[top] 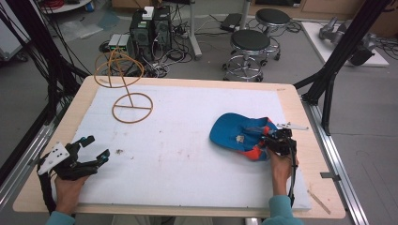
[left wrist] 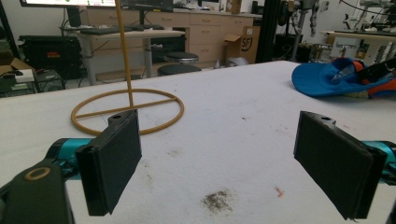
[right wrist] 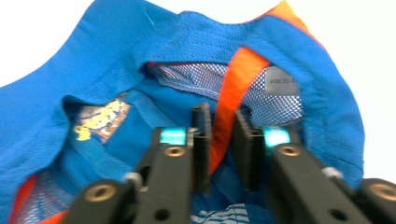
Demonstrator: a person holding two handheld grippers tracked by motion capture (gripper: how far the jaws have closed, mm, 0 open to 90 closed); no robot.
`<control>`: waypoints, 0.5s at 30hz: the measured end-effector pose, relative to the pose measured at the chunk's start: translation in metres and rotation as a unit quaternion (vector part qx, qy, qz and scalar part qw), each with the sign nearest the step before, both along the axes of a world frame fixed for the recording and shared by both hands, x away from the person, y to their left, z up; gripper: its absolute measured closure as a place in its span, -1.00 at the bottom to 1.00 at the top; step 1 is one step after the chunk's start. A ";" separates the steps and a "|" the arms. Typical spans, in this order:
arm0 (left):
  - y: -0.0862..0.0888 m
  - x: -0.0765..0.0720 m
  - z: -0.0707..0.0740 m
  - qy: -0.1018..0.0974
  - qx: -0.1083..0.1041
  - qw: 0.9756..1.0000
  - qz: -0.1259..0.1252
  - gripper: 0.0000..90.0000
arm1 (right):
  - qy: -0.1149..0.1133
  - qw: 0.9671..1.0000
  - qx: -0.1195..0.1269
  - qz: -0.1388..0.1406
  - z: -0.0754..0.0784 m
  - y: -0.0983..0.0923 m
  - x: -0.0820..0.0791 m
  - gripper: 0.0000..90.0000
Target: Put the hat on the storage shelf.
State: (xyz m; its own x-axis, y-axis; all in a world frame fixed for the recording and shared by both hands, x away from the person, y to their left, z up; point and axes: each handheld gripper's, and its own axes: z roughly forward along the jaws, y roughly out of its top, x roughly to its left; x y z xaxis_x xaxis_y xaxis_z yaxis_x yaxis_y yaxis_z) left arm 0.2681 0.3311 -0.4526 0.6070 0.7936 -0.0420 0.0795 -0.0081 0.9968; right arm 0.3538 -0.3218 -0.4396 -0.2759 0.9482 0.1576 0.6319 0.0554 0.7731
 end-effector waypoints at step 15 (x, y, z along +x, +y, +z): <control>0.000 0.000 0.000 -0.001 0.003 1.000 0.000 -0.66 | -0.056 0.997 0.010 0.050 0.030 0.010 -0.019 0.94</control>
State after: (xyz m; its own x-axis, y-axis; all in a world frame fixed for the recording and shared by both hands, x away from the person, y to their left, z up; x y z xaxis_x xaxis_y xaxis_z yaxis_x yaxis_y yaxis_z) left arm 0.2677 0.3309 -0.4526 0.6071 0.7937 -0.0370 0.0782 -0.0133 0.9969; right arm 0.3344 -0.3119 -0.4097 -0.3861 0.9119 0.1390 0.5335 0.0978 0.8401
